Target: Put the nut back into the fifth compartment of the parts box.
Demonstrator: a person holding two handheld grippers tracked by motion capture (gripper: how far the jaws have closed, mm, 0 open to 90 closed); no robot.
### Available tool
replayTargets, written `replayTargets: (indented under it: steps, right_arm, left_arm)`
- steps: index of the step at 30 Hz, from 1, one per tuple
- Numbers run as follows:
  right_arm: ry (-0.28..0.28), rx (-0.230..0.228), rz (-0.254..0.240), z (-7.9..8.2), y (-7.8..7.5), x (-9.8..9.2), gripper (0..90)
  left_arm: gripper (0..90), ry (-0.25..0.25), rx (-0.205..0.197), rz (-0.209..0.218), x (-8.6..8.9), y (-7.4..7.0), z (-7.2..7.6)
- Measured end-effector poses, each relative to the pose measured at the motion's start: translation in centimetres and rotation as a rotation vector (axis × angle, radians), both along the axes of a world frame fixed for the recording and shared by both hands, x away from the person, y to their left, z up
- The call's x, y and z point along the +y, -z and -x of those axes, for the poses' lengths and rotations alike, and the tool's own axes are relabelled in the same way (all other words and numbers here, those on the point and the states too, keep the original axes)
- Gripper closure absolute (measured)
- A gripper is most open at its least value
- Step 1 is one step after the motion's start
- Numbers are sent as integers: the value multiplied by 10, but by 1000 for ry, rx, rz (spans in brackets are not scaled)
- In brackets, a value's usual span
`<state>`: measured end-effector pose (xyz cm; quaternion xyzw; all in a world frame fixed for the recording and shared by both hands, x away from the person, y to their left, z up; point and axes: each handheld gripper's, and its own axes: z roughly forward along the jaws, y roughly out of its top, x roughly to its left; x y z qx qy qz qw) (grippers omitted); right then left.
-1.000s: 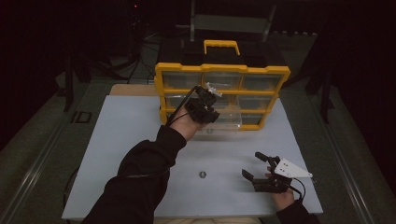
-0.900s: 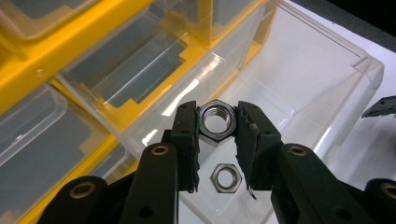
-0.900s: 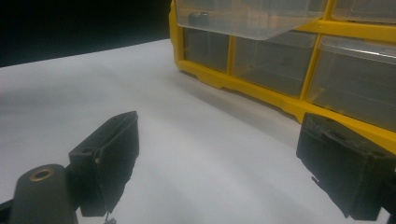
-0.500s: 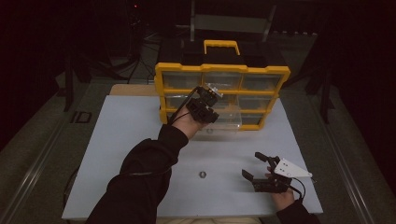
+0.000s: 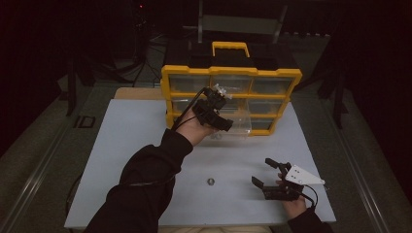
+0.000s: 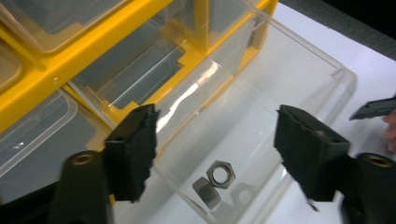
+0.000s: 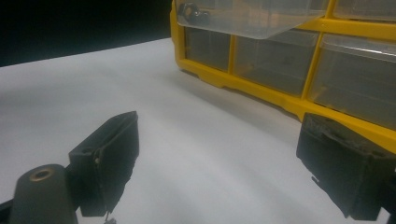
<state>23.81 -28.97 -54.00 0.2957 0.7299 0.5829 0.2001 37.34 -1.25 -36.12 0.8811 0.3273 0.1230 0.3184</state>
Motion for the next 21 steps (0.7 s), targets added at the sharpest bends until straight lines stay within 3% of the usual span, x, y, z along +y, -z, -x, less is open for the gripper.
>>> replayTargets:
  steps: [11, 17, 21]
  right_arm:
    - [0, -2, 1, 0, 0, 1, 131]
    - [0, -2, 1, 0, -1, 1, 131]
    - [-1, -2, 2, 0, -1, 1, 131]
  left_arm:
    - [64, 11, -3, 22, 19, -9, 16]
    - [13, 27, -2, 38, 30, -10, 25]
    - [6, 64, 2, 65, 37, -7, 32]
